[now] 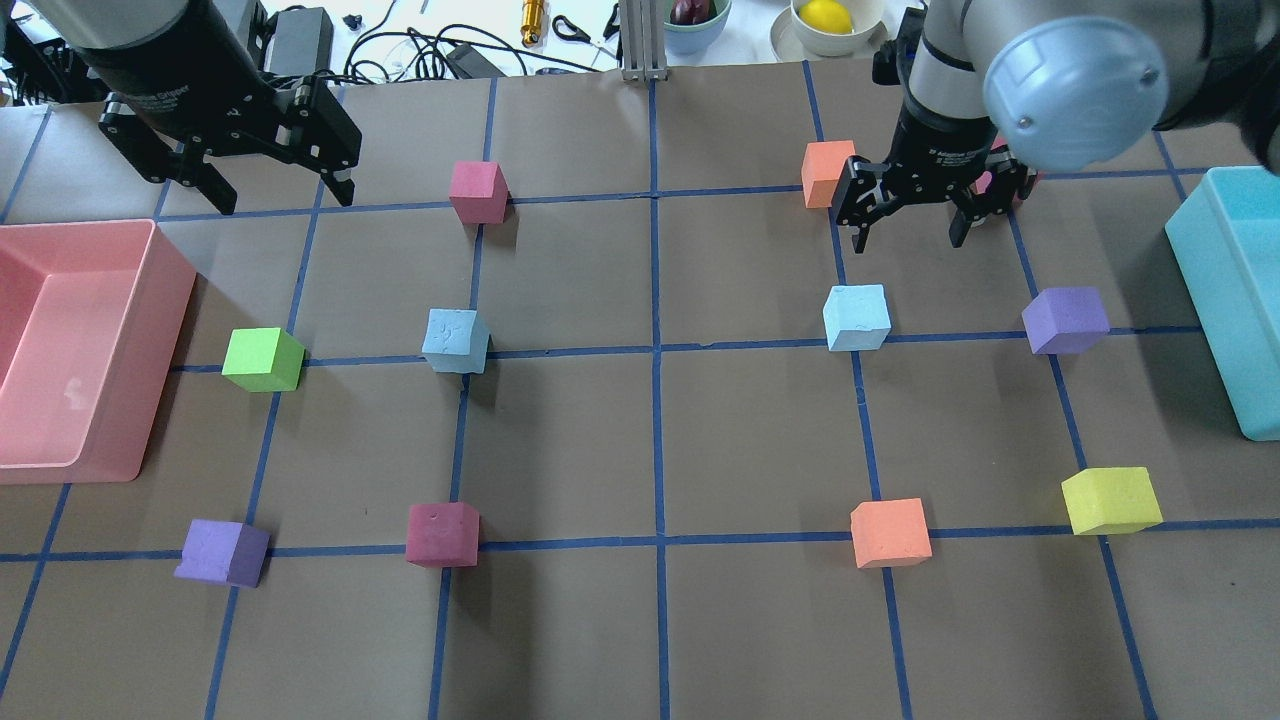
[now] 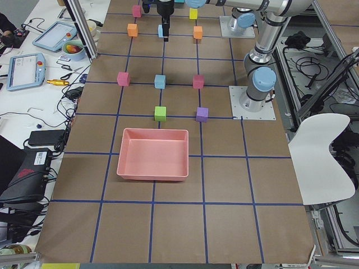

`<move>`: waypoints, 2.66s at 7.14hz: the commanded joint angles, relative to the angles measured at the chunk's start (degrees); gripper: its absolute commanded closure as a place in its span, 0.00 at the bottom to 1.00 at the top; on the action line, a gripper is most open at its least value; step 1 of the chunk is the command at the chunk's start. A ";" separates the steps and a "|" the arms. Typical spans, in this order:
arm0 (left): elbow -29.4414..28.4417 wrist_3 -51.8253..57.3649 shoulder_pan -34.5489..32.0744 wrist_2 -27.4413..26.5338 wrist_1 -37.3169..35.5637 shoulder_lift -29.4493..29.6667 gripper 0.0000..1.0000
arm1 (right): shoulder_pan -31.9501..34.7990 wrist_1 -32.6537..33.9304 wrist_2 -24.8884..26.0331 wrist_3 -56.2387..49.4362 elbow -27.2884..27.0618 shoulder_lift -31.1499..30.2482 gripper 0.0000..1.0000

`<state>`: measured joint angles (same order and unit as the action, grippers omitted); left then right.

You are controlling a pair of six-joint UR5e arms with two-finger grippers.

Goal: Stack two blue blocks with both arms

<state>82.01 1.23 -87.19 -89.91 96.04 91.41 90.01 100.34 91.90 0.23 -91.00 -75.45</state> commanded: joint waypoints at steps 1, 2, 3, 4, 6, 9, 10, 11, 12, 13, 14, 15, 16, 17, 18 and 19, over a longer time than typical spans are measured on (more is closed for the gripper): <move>0.25 0.00 0.00 0.00 -0.06 -0.35 0.00 | -0.45 7.05 -0.23 0.03 -4.18 2.58 0.00; 0.34 0.00 0.00 0.00 0.02 -0.35 0.00 | -0.63 7.06 -0.23 0.82 -4.28 3.81 0.00; 0.34 0.00 0.00 0.00 -0.06 -0.35 0.00 | -0.63 7.06 -0.75 1.00 -4.28 5.38 0.00; 0.34 0.08 0.00 0.00 -0.06 -0.35 0.00 | -0.63 7.15 -0.93 1.00 -4.28 6.79 0.00; 0.43 -0.18 0.00 0.00 0.02 -0.35 0.00 | -0.63 7.06 -1.02 0.92 -4.28 8.47 0.00; 0.43 -0.53 0.00 0.00 -0.06 -0.27 0.00 | -0.63 7.15 -1.02 1.09 -4.19 10.67 0.00; 0.34 -0.62 0.00 0.00 -0.06 -0.09 0.00 | -0.63 7.33 -1.11 1.18 -4.19 10.93 0.00; 0.34 -0.62 0.00 0.00 -0.06 -0.09 0.00 | -0.54 7.41 -1.19 1.96 -4.19 11.20 0.00; 0.34 -0.62 0.00 0.09 -0.06 -0.09 0.00 | -0.54 7.68 -1.20 1.97 -4.10 11.81 0.00; 0.34 -0.62 0.00 0.09 -0.06 -0.09 0.00 | -0.54 8.72 -1.11 2.06 -4.19 12.51 0.00; 0.34 -0.62 0.00 0.09 -0.06 -0.09 0.00 | -0.63 9.43 -1.11 2.06 -4.28 13.04 0.00; 0.43 -0.62 0.00 0.09 -0.06 -0.09 0.00 | -0.54 9.44 -1.11 2.06 -4.36 13.22 0.00; 0.43 -0.62 0.00 0.17 -0.06 -0.18 0.00 | -0.63 9.87 -1.11 2.06 -4.54 13.22 0.00; 0.43 -0.62 0.00 0.18 -0.06 -0.18 0.00 | -0.63 11.79 -1.11 2.06 -4.54 13.31 0.17; 0.43 -0.62 0.00 0.26 -0.06 -0.18 0.00 | -0.63 11.81 -1.11 2.06 -4.63 13.48 0.53; 0.43 -0.62 0.00 0.35 0.02 -0.18 0.00 | -0.54 11.81 -1.02 1.97 -4.72 13.83 0.95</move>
<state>82.44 0.61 -87.19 -89.66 96.00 91.24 89.40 111.88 90.81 2.27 -95.61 -61.96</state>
